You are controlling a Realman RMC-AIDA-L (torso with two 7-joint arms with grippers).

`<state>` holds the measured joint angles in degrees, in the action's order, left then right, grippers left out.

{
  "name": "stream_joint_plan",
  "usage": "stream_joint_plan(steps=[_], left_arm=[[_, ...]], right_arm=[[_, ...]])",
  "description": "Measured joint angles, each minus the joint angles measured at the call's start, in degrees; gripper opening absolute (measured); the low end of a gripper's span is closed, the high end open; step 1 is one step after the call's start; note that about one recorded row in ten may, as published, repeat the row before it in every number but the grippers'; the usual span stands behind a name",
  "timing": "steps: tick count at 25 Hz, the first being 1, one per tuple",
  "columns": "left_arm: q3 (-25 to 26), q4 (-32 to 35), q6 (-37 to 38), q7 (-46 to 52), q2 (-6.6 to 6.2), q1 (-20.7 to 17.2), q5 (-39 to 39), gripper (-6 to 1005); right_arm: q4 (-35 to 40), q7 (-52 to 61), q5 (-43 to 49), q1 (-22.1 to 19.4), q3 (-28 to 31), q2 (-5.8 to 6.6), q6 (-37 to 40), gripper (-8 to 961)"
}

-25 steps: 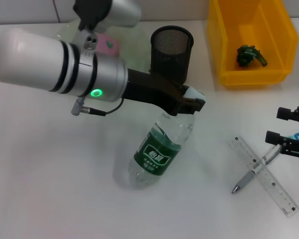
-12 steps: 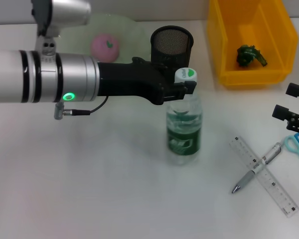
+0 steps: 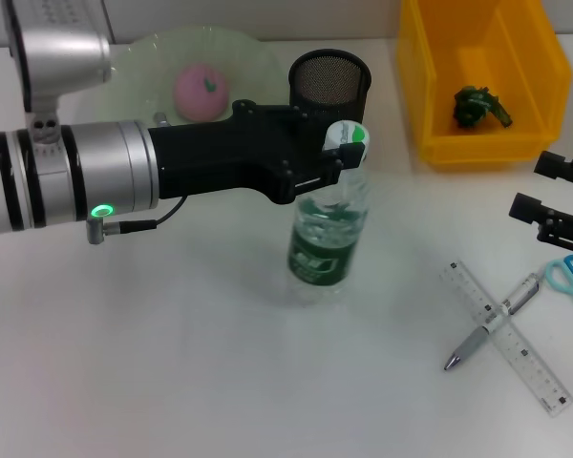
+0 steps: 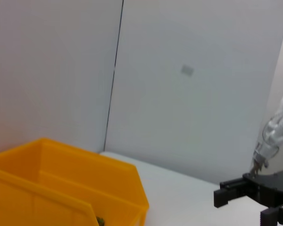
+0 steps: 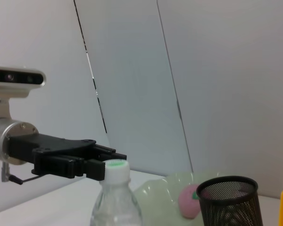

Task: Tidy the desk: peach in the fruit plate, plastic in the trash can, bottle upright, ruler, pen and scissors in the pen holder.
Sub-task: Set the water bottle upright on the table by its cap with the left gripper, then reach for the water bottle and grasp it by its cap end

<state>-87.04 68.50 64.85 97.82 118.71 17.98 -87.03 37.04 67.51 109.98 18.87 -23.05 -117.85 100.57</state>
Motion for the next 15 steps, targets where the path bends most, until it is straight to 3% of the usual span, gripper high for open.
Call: stream_joint_plan(steps=[9,11,15], left_arm=[[0.8,-11.1,1.5,-17.7,-0.12,-0.4,13.6,408],[1.0,-11.9,1.8,-18.9,-0.13,-0.4,14.5,344],[6.6,-17.9,10.7,-25.7,-0.15,-0.5,20.5,215]], right_arm=[[-1.0,0.0,-1.3,0.0,0.0,-0.29,0.4,761],[-1.0,0.0,-1.4,0.0,0.0,-0.29,0.4,760],[-1.1,0.0,-1.4,0.0,0.0,-0.29,0.5,760]])
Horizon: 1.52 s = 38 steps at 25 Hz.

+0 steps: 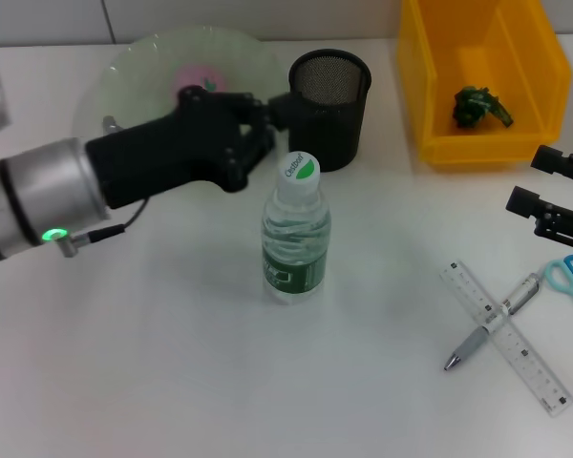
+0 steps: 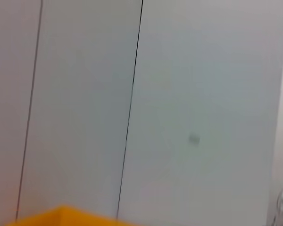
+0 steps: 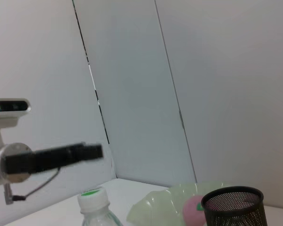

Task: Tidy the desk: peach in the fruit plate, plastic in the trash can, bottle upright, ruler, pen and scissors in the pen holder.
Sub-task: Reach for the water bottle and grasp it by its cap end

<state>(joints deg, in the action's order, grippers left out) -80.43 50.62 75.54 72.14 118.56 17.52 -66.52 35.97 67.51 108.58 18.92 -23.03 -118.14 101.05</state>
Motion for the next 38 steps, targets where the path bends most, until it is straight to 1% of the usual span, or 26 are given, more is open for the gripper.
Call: stream_joint_plan(steps=[5,6,7,9,10,12,13,15,17,19,24,30,35,38], left_arm=[[4.7,-4.6,8.7,-3.9,-0.09,0.4,2.0,18],[4.7,-4.6,8.7,-3.9,-0.09,0.4,2.0,82],[5.4,-6.5,9.6,-4.7,-0.17,0.5,1.7,145],[5.5,-7.2,9.6,-5.0,-0.18,0.5,1.6,183],[5.5,-9.4,9.6,-6.2,-0.24,0.7,1.3,203],[5.5,-11.5,9.6,-7.4,-0.29,1.0,1.3,241],[5.5,-11.5,9.6,-7.4,-0.29,1.0,1.3,260],[5.5,-14.1,8.9,-9.4,-0.22,1.2,1.3,298],[5.2,-15.0,8.4,-10.1,-0.18,1.3,1.3,337],[4.6,-15.5,8.1,-10.3,-0.18,1.6,1.3,375],[2.1,-15.6,6.3,-10.3,-0.15,2.0,0.8,618],[1.5,-15.7,5.4,-10.4,0.13,2.8,-1.3,785],[0.2,-15.7,3.5,-10.4,0.22,3.0,-1.5,784],[-1.5,-15.7,2.6,-10.5,0.26,3.4,-1.6,757]], right_arm=[[-0.1,0.0,0.0,0.3,0.0,0.02,0.0,760],[-0.2,0.0,0.0,0.4,0.0,0.02,0.0,760],[-0.2,0.0,0.0,0.5,0.0,0.02,0.0,760],[-0.3,0.0,0.0,0.6,0.0,0.02,0.0,760],[-0.3,0.0,0.0,0.7,0.0,0.02,0.0,760],[-0.3,0.0,0.0,0.8,0.0,0.02,0.0,760],[-0.3,0.0,0.0,0.8,0.0,0.02,0.0,760],[-0.3,0.0,0.0,1.0,0.0,0.02,0.0,760],[-0.3,0.0,0.0,1.1,0.0,0.02,0.0,760],[-0.6,0.0,0.0,1.3,0.0,0.02,0.0,760],[-1.4,0.0,0.0,1.4,-0.1,0.02,-0.1,760],[-1.4,0.0,0.0,1.1,-0.3,0.02,0.0,759],[-1.3,0.0,0.1,0.8,-0.5,0.02,0.0,759],[-1.3,0.0,0.1,0.6,-0.5,0.02,0.2,759]])
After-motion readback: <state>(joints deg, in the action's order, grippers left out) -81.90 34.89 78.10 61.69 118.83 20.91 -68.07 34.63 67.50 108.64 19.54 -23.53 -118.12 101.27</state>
